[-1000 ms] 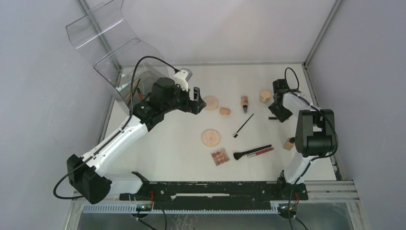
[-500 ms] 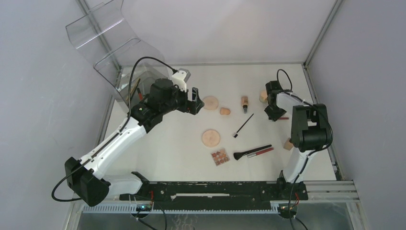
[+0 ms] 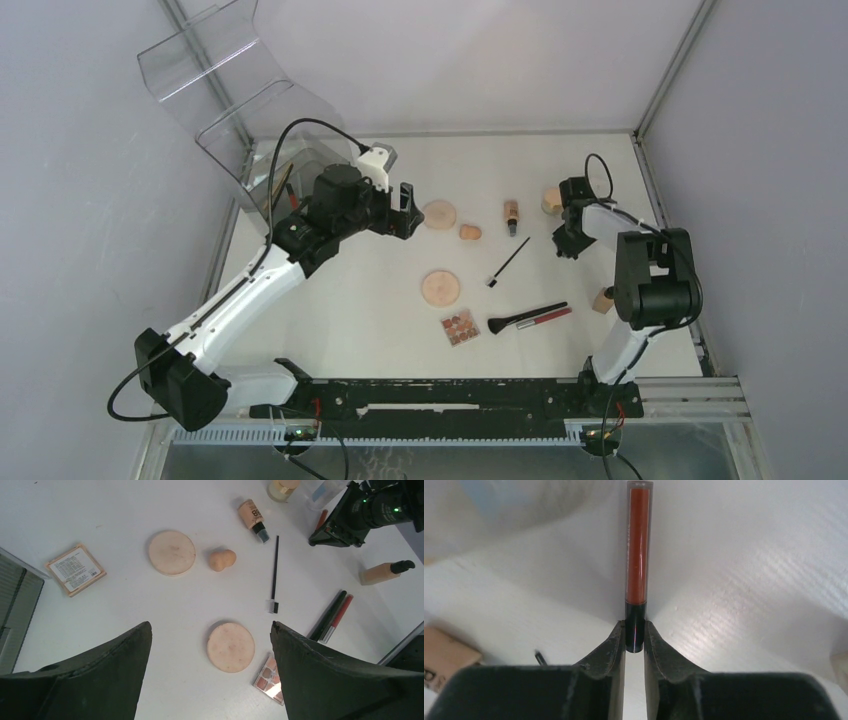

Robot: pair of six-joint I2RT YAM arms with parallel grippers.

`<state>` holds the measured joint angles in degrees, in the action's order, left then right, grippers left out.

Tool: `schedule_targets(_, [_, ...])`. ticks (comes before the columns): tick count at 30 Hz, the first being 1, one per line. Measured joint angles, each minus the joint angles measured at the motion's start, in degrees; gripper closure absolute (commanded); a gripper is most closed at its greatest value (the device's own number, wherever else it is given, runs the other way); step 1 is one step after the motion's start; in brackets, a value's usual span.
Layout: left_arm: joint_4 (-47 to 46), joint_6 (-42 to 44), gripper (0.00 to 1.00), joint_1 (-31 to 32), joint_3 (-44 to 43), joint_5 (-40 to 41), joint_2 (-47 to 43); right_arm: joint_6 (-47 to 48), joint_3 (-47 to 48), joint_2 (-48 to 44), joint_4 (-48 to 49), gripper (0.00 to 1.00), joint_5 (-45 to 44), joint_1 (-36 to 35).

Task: Organize the makeup
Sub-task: Pick up the lipstick at the center of the board.

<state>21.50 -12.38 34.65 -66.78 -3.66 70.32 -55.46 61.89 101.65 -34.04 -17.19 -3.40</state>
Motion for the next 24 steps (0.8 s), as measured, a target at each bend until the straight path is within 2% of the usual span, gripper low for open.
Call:
schedule_targets(2, [0.5,0.39,0.08,0.0,0.0,0.52,-0.02,-0.37,-1.66,-1.46,0.26,0.82,1.2,-0.46])
schedule_targets(6, [1.79,1.29,0.07,0.0,0.0,1.53,-0.17,-1.66,-4.72,-4.26,-0.24,0.96,3.65,-2.47])
schedule_targets(8, [2.27,1.88,0.06,0.0,0.0,2.16,-0.46,-2.12,-6.01,-5.62,-0.52,1.0,4.61,-3.65])
schedule_targets(18, [4.39,2.82,0.06,-0.24,-0.2,4.07,-1.77,-3.15,-8.0,-15.52,-3.04,1.0,8.24,-13.81])
schedule_targets(24, [6.73,-1.66,0.09,-3.08,-1.62,0.04,-0.31,6.54,-8.41,-20.81,3.1,1.0,15.69,-19.23])
